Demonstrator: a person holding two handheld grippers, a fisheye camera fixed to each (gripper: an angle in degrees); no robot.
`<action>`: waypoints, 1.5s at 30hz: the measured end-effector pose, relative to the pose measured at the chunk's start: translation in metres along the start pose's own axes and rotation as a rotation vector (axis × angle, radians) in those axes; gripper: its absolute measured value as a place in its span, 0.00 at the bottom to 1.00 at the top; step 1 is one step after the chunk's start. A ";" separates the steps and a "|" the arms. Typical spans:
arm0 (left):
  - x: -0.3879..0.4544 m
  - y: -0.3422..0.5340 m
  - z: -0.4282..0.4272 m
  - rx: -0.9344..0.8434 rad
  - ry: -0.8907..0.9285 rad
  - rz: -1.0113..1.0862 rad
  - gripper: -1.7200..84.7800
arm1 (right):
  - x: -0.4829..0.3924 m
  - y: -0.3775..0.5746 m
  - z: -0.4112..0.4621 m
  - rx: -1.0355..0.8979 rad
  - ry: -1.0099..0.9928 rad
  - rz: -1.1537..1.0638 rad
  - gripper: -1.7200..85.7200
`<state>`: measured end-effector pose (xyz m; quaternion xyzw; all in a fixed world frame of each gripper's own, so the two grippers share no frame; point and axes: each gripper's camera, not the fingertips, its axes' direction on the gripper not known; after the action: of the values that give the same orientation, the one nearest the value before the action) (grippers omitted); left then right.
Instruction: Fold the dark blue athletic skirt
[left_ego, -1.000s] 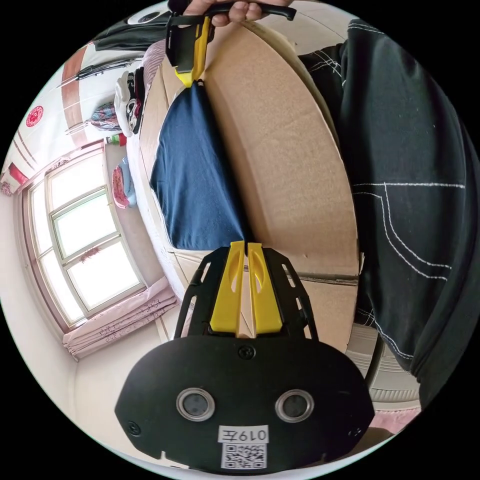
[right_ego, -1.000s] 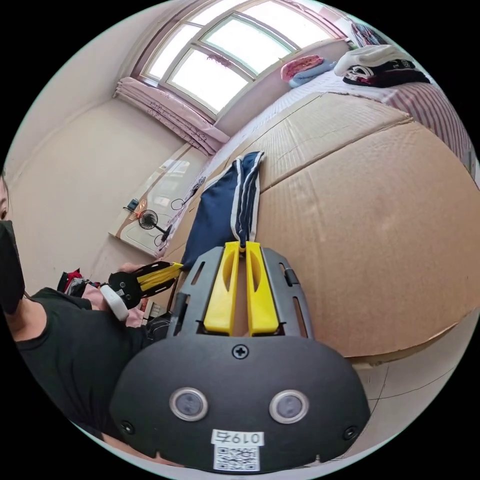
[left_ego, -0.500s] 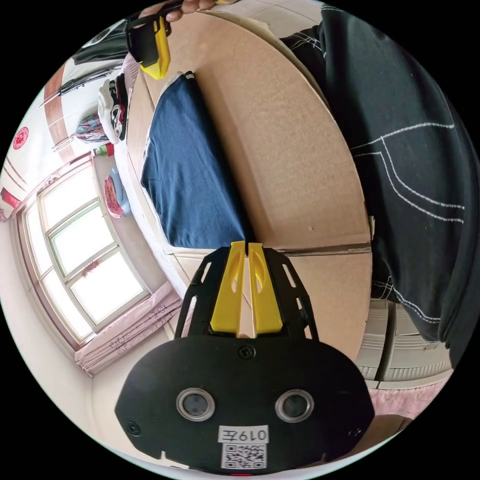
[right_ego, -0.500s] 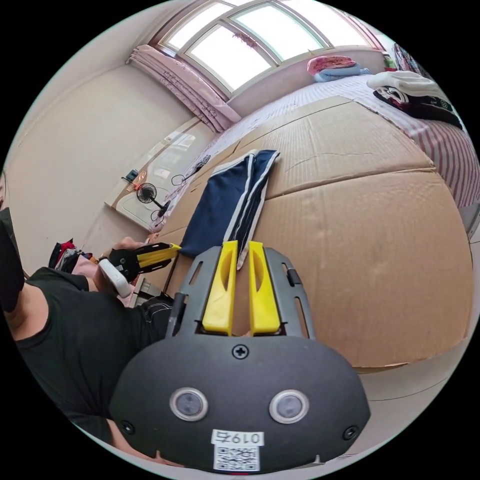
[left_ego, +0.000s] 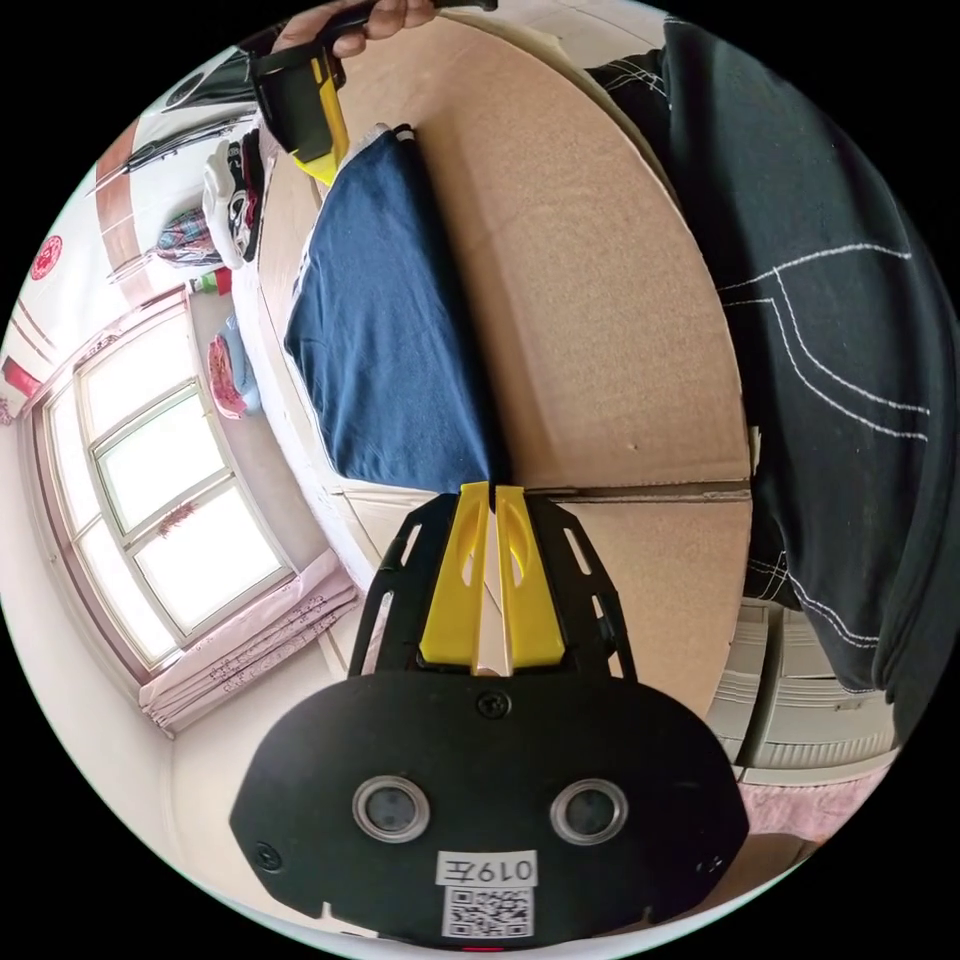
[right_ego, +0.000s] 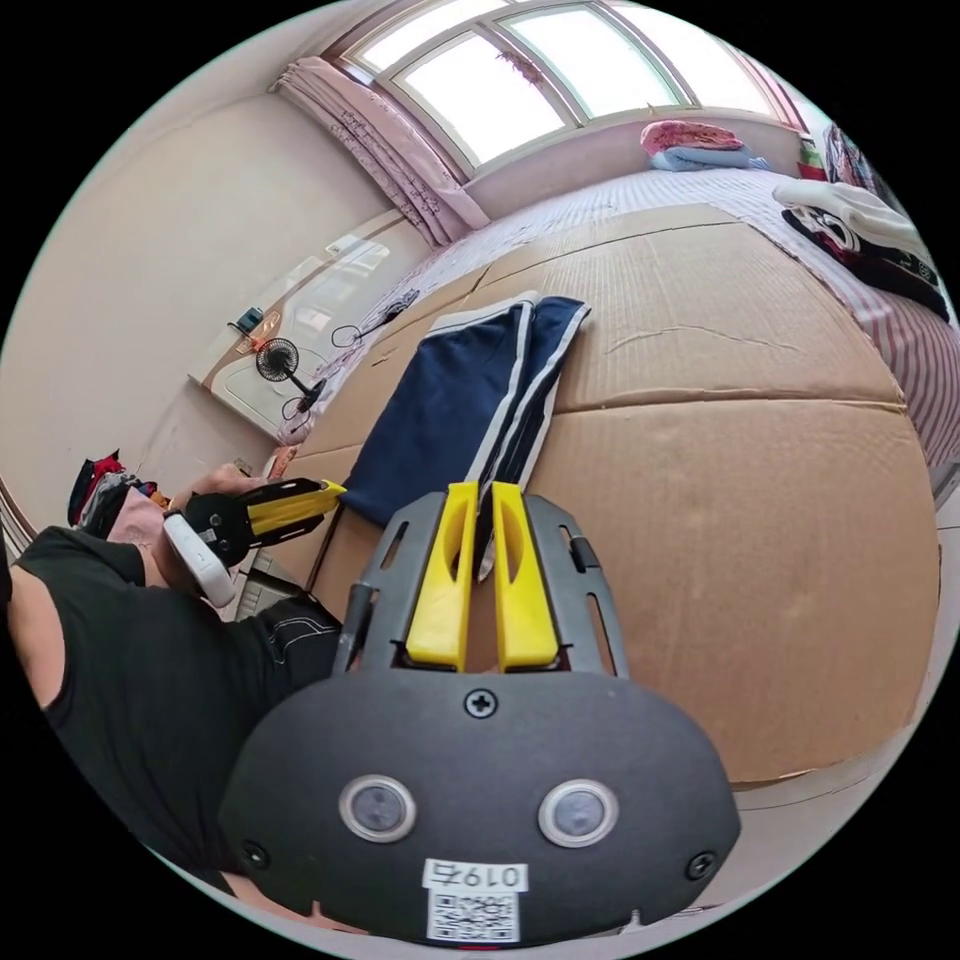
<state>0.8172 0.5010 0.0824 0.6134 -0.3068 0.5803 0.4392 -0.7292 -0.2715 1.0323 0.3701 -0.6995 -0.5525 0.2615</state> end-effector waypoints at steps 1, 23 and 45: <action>-0.001 0.000 0.001 -0.001 0.004 -0.003 0.03 | -0.003 -0.001 0.002 -0.001 0.000 -0.004 0.04; 0.000 0.006 0.019 0.009 -0.030 0.059 0.03 | -0.020 -0.007 0.016 -0.016 0.135 -0.004 0.01; 0.002 0.012 0.025 0.000 -0.087 0.020 0.04 | 0.022 0.014 -0.032 0.046 -0.167 0.076 0.04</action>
<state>0.8176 0.4739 0.0884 0.6351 -0.3315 0.5573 0.4197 -0.7204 -0.3062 1.0526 0.3017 -0.7449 -0.5549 0.2147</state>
